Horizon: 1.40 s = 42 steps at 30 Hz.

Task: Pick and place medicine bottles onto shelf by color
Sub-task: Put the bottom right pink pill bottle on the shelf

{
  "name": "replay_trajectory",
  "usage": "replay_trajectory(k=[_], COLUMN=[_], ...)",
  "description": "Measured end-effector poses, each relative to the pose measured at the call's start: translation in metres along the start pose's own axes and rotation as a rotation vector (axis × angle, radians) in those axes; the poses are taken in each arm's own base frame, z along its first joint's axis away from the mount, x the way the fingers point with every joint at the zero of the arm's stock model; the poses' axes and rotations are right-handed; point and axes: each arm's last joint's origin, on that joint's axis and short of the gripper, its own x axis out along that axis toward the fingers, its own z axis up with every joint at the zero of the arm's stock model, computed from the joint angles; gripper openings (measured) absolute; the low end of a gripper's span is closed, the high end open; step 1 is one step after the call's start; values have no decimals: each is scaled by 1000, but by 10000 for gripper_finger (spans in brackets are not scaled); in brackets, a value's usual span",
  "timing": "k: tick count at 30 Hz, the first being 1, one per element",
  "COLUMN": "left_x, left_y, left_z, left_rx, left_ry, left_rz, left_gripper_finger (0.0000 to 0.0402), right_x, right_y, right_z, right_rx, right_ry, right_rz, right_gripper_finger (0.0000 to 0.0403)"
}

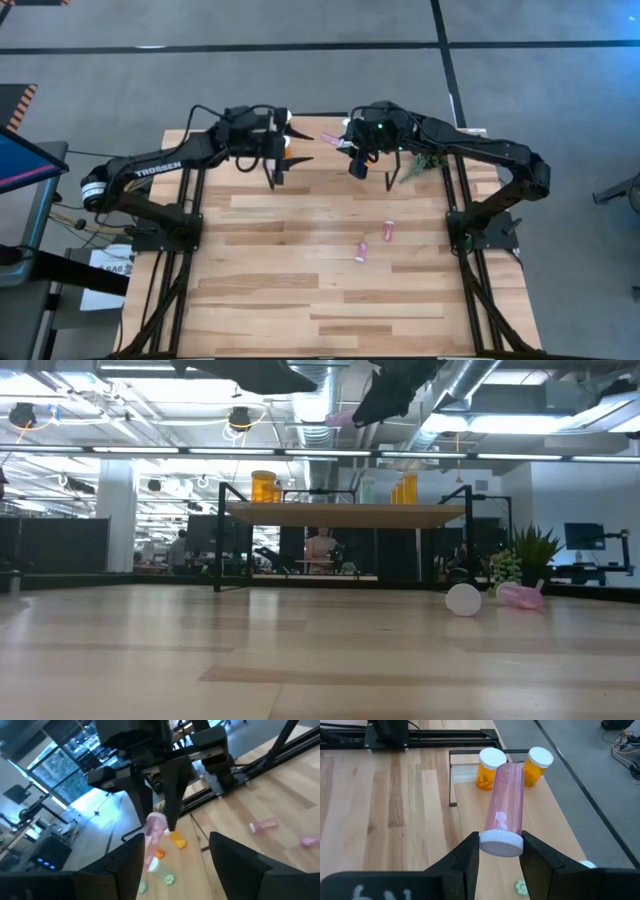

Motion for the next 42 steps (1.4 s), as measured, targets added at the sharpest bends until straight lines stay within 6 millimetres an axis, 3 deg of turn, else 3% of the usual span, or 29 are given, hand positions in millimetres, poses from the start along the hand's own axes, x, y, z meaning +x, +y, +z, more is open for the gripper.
replay_trajectory(k=[5, 16, 42], left_x=[7, 43, 42], left_y=[-5, -7, -11], left_z=[-2, -24, -28], left_rx=[-3, 4, -57], left_ry=[25, 49, 89], left_rz=[-6, 10, -30], left_gripper_finger=[211, 211, 211], right_x=[0, 0, 0], right_y=[2, 3, 2], right_z=[1, 0, 6], right_rx=[1, -2, -5], right_ry=[-3, 1, -56], right_rz=[4, 8, -5], right_gripper_finger=[141, 141, 141])
